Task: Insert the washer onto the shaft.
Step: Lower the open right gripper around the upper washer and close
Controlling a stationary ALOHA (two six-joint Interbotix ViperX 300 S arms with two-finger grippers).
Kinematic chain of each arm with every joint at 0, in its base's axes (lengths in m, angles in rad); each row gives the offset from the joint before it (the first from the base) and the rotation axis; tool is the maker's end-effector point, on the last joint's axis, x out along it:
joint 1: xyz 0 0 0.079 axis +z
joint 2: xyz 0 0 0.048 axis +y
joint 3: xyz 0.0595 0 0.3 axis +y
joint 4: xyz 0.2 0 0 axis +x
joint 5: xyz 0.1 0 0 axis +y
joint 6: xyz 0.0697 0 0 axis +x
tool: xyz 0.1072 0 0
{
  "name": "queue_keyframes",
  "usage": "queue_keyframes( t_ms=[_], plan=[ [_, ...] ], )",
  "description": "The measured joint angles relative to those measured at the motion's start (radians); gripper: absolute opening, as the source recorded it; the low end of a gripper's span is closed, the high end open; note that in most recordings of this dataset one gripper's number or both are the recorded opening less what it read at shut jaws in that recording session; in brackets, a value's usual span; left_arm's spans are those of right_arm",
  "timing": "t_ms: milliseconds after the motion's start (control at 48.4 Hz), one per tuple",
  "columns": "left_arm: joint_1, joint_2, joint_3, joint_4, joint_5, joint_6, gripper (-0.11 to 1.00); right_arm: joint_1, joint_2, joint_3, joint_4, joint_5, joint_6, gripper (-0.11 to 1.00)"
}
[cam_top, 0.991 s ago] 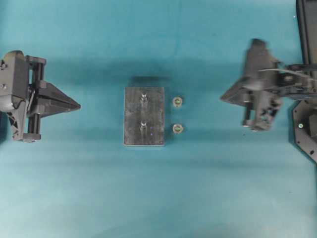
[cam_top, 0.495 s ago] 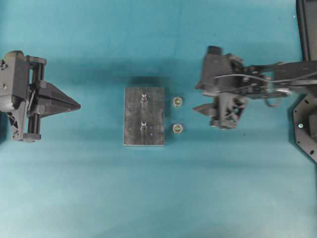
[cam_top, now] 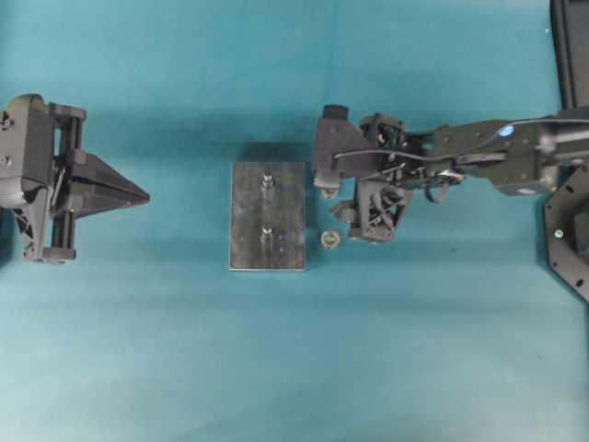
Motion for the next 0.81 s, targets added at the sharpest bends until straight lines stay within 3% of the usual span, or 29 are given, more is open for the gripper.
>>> queue_keyframes(
  t_ms=[413, 805],
  plan=[
    [0.000, -0.002, 0.000, 0.000, 0.000, 0.000, 0.00, -0.049, 0.051, -0.015, 0.000, -0.032, 0.000, 0.79],
    [0.000, -0.002, 0.000, 0.000, 0.000, 0.000, 0.00, -0.028, 0.089, -0.023, 0.000, -0.032, 0.000, 0.76]
  ],
)
